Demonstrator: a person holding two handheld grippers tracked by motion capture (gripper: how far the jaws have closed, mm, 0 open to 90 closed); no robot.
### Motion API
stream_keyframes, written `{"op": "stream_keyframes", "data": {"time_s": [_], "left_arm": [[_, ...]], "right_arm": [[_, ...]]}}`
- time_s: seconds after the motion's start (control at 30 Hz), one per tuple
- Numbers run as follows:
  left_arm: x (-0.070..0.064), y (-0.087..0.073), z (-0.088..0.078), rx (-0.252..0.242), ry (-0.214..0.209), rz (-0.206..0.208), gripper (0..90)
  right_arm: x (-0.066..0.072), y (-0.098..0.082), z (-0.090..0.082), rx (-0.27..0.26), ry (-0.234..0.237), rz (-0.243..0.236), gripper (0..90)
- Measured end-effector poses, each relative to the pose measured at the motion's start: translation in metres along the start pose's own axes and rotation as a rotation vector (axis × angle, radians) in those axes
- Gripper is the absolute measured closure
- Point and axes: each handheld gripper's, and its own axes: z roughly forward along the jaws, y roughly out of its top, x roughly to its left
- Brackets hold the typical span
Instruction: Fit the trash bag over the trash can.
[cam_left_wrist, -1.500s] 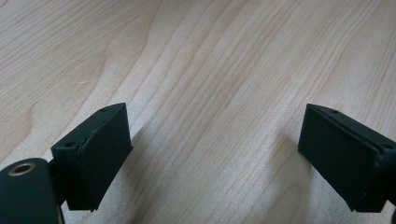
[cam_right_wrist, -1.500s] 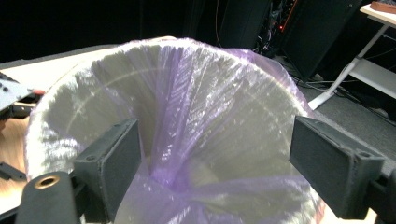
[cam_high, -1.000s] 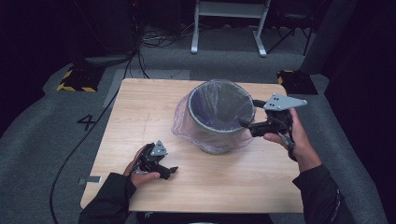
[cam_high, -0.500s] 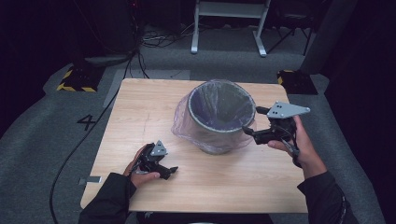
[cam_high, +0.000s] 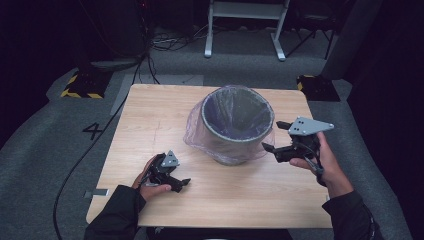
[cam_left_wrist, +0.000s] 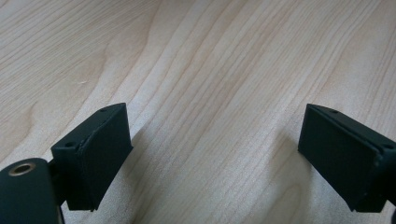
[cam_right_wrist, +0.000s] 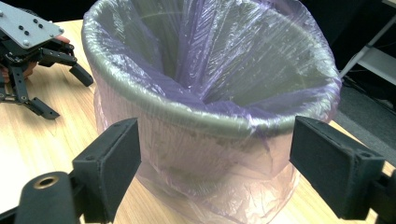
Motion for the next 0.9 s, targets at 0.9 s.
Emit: {"op": "stream_keyframes", "data": {"time_s": [0.9], "left_arm": [[0.000,0.000,0.000,0.000,0.000,0.000,9.0]], "right_arm": [[0.008,-0.041,0.011,0.116,-0.018,-0.017,16.2]]}}
